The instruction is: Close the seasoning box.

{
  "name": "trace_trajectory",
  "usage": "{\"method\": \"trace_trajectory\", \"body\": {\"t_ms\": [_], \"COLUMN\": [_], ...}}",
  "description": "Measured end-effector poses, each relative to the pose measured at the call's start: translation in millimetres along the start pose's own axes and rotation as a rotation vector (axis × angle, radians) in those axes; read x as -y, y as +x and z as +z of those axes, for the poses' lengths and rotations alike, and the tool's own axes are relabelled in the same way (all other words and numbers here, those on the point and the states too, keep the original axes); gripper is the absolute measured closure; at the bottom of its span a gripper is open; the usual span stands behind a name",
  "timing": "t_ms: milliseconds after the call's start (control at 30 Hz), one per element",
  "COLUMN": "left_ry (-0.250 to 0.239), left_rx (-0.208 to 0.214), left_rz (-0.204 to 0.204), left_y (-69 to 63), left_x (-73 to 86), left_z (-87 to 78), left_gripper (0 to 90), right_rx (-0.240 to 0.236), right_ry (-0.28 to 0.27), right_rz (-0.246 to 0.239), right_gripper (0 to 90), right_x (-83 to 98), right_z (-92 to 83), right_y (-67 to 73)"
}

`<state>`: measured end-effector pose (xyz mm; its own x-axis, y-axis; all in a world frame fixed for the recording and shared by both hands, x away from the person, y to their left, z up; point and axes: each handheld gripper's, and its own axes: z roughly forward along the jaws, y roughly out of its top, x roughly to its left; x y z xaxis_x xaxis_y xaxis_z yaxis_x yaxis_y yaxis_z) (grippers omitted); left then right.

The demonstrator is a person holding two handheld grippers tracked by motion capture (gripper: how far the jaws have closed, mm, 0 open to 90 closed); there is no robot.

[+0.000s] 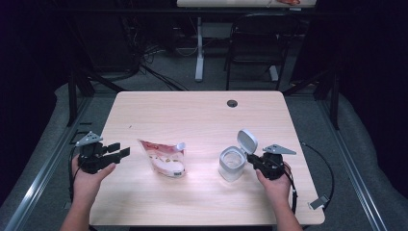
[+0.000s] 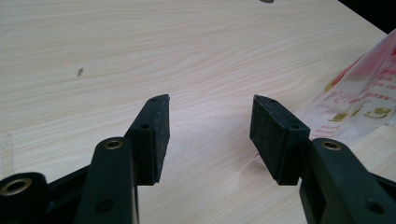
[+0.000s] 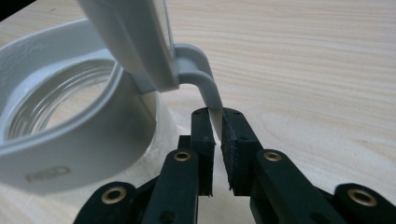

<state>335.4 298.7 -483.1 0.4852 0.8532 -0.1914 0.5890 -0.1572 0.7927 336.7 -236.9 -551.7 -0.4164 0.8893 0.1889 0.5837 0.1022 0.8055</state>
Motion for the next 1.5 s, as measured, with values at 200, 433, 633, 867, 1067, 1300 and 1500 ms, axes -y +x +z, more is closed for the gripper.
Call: {"method": "trace_trajectory", "body": {"t_ms": [200, 433, 633, 867, 1067, 1300, 1500], "left_ry": [0.011, -0.010, -0.048, -0.062, -0.054, -0.052, -0.051], "left_rx": [0.010, 0.041, 0.118, 0.179, 0.200, 0.208, 0.199], "left_rz": [0.012, 0.065, 0.112, 0.152, 0.164, 0.167, 0.194], "left_y": [-1.0, -8.4, -19.4, -30.4, -34.2, -40.2, -43.6], "left_x": [0.6, -3.9, -11.3, -15.0, -13.8, -14.8, -16.8], "left_z": [2.4, -3.3, -11.4, -9.7, -2.5, 0.5, 1.4], "left_gripper": [48.4, 48.6, 49.5, 47.5, 46.8, 48.4, 49.6], "right_rx": [-0.006, -0.029, -0.015, 0.012, 0.004, -0.014, -0.058], "right_ry": [-0.010, -0.050, -0.054, -0.063, -0.103, -0.133, -0.163], "right_rz": [-0.007, 0.015, 0.004, -0.019, -0.034, -0.148, -0.174], "right_gripper": [82.5, 72.0, 66.0, 61.6, 53.6, 47.1, 46.2], "right_x": [-6.7, -3.9, 3.5, 5.0, 1.9, -1.9, -16.2], "right_z": [9.5, -6.1, -21.8, -24.5, -29.4, -43.6, -64.0], "right_y": [-0.6, -2.5, -0.8, -0.8, 3.6, 19.6, 37.7]}}
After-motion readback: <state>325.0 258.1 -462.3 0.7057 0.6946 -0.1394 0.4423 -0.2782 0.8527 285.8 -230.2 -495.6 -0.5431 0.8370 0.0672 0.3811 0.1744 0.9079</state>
